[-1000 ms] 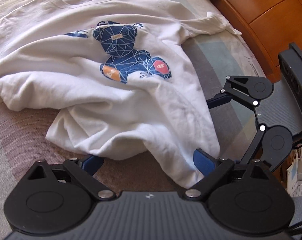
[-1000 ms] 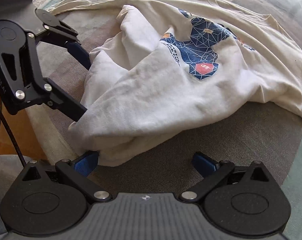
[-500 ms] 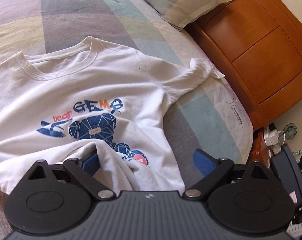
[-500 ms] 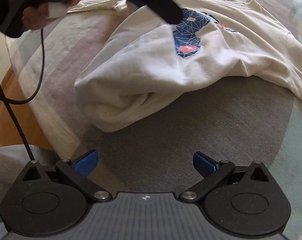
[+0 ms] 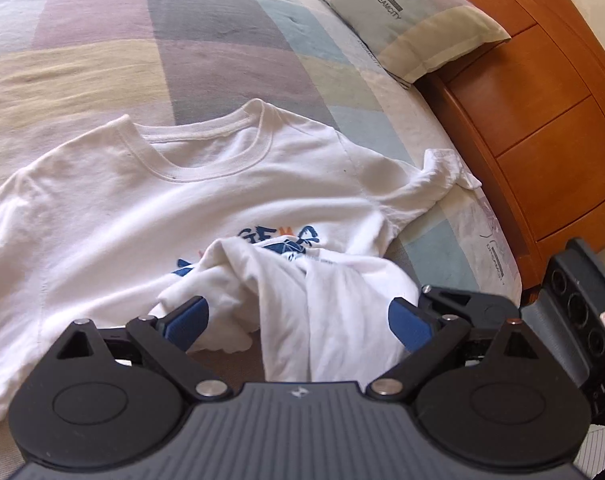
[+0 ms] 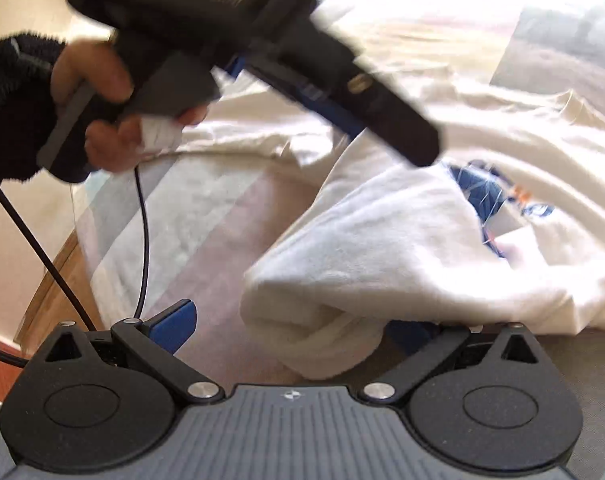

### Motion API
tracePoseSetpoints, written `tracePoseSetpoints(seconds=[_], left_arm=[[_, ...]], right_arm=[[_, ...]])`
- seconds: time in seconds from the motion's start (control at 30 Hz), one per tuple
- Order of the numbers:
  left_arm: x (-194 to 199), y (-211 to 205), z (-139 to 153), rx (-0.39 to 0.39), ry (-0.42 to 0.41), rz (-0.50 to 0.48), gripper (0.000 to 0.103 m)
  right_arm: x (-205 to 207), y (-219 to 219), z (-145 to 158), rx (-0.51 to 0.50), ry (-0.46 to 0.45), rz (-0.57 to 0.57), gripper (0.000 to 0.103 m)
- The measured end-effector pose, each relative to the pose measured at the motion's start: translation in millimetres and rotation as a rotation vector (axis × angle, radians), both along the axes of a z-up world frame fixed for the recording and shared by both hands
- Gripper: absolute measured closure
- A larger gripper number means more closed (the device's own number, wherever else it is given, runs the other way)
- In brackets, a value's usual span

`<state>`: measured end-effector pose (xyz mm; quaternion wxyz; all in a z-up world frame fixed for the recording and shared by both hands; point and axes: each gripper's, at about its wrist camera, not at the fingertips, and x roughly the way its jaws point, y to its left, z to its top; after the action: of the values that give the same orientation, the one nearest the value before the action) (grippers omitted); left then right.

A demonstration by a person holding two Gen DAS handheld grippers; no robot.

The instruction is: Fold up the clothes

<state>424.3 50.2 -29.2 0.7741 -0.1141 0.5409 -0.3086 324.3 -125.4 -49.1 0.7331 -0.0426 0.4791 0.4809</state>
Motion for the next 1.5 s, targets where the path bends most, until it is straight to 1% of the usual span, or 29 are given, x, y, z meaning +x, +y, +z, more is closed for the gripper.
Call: tracePoseSetpoints(seconds=[0.13, 0.2, 0.3, 0.33, 0.4, 0.47, 0.53, 0.63, 0.73, 0.83, 1.03, 1.13, 1.17, 1.2, 1.27, 1.3, 1.37, 1.43, 1.5], left_arm=[[-2.9, 23.3, 3.3, 0.03, -0.006, 0.083, 0.007], [-4.7, 32.3, 3.6, 0.043, -0.005, 0.118, 0.007], [-12.3, 33.1, 1.0, 0.068, -0.011, 0.123, 0.007], [-15.7, 32.5, 0.6, 0.08, -0.02, 0.119, 0.007], [-22.8, 30.8, -0.1, 0.104, -0.04, 0.107, 0.007], [-27.9, 28.9, -1.6, 0.137, -0.06, 0.1, 0.007], [-32.8, 26.1, -3.8, 0.176, -0.079, 0.096, 0.007], [-32.7, 24.5, -6.2, 0.217, -0.1, 0.107, 0.007], [-29.1, 22.7, -4.8, 0.266, -0.133, 0.111, 0.007], [-21.4, 14.0, -2.5, 0.34, -0.188, 0.079, 0.007], [-1.4, -18.7, -4.0, 0.473, -0.329, -0.048, 0.008], [7.7, -37.4, -7.3, 0.542, -0.418, -0.119, 0.016], [10.5, -43.8, -9.0, 0.569, -0.448, -0.146, 0.022], [13.2, -50.0, -11.7, 0.599, -0.473, -0.176, 0.025], [17.8, -61.6, -18.0, 0.653, -0.516, -0.239, 0.041], [19.2, -65.8, -20.8, 0.667, -0.532, -0.267, 0.043], [21.4, -72.8, -25.0, 0.687, -0.559, -0.314, 0.053], [22.5, -78.1, -26.7, 0.699, -0.583, -0.347, 0.054], [23.7, -80.9, -26.9, 0.688, -0.588, -0.37, 0.054]], right_arm=[[40.8, 0.8, 14.3, 0.008, -0.127, -0.054, 0.0], [62.6, 6.8, 12.5, -0.027, -0.19, -0.088, 0.0], [94.5, 15.7, 6.2, -0.101, -0.276, -0.154, 0.0], [104.3, 12.9, 5.2, -0.132, -0.293, -0.183, 0.0], [114.3, 9.4, 7.9, -0.152, -0.313, -0.223, 0.0], [113.5, 4.5, 12.9, -0.141, -0.312, -0.227, 0.0], [104.6, 0.2, 15.5, -0.151, -0.312, -0.209, 0.0], [82.6, -1.3, 10.1, -0.205, -0.325, -0.156, 0.0], [64.7, -5.3, 5.2, -0.258, -0.32, -0.131, 0.0], [56.4, -12.5, -1.1, -0.277, -0.29, -0.157, 0.0], [60.6, -30.1, -4.9, -0.279, -0.244, -0.233, 0.0], [62.0, -36.9, -5.3, -0.282, -0.241, -0.251, 0.0], [62.0, -39.2, -5.6, -0.282, -0.24, -0.257, 0.0], [62.0, -41.5, -6.0, -0.28, -0.237, -0.263, 0.0], [62.4, -46.4, -6.9, -0.279, -0.228, -0.276, 0.0], [63.2, -49.0, -7.4, -0.277, -0.222, -0.283, 0.0], [66.6, -54.6, -8.2, -0.265, -0.198, -0.3, 0.0], [72.7, -61.1, -8.5, -0.232, -0.156, -0.32, 0.0], [80.1, -67.8, -8.8, -0.197, -0.116, -0.343, 0.0]])
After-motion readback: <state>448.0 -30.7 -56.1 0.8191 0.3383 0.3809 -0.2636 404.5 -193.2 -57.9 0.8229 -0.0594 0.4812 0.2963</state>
